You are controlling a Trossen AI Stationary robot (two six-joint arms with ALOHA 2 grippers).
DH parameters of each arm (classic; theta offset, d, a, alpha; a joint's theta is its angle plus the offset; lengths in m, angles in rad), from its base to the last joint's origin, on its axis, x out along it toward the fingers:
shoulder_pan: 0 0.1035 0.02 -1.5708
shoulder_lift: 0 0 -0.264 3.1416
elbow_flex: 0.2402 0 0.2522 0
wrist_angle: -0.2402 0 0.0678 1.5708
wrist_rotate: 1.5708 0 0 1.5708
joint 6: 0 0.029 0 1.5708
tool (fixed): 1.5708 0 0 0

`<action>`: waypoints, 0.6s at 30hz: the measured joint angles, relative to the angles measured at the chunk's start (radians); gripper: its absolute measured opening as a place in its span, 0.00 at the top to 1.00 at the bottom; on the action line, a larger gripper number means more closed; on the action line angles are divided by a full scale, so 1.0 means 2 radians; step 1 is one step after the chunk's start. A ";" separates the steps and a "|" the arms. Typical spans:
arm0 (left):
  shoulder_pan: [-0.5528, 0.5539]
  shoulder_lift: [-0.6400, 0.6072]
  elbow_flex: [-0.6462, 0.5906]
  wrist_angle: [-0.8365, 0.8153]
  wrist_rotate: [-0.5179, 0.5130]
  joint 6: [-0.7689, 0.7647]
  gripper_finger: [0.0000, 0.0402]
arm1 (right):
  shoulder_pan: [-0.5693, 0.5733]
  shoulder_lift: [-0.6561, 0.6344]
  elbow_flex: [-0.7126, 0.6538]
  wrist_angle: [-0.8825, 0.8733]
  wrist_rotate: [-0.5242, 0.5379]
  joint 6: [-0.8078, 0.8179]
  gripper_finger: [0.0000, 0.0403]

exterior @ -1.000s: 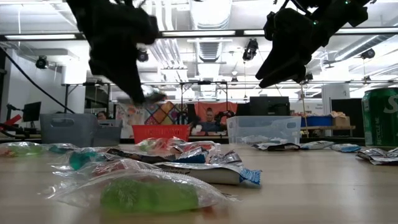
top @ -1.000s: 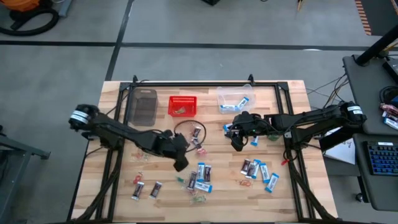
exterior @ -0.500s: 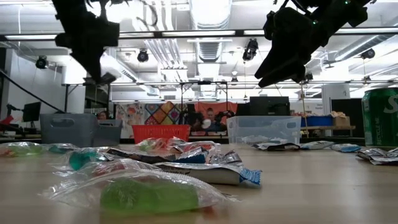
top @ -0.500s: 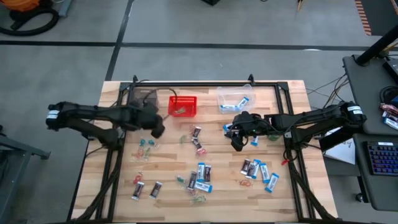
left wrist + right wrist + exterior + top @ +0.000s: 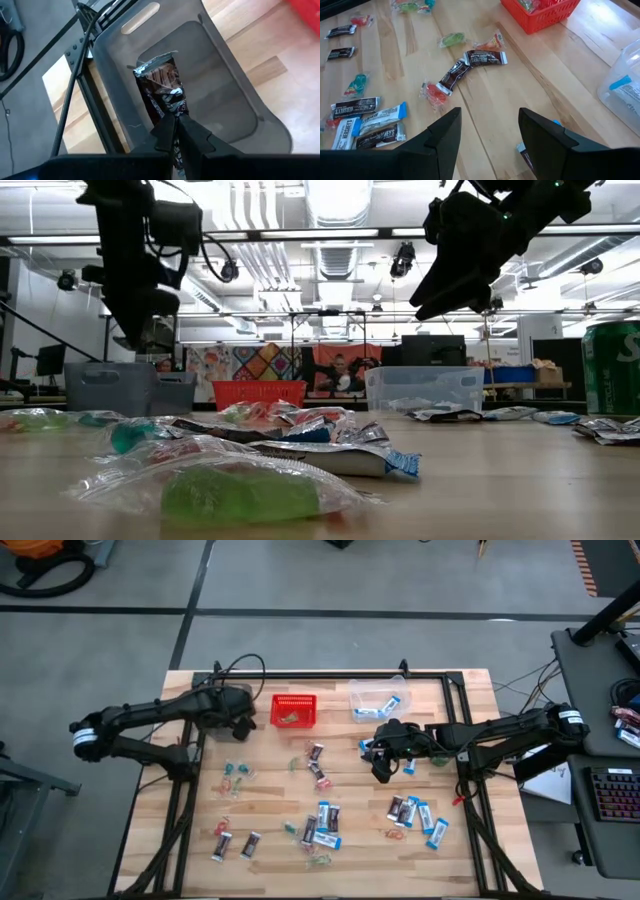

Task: Sort candy
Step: Put the brown chocolate into the black bin

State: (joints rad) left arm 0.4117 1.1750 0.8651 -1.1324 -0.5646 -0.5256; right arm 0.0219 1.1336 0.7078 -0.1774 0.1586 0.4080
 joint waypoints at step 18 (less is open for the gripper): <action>-0.018 0.001 -0.003 0.065 0.035 0.071 0.71 | -0.001 0.000 0.000 0.000 0.007 0.000 0.53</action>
State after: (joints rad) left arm 0.3766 1.1770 0.8593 -1.0023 -0.4942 -0.3839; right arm 0.0193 1.1336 0.7078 -0.1768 0.1734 0.4086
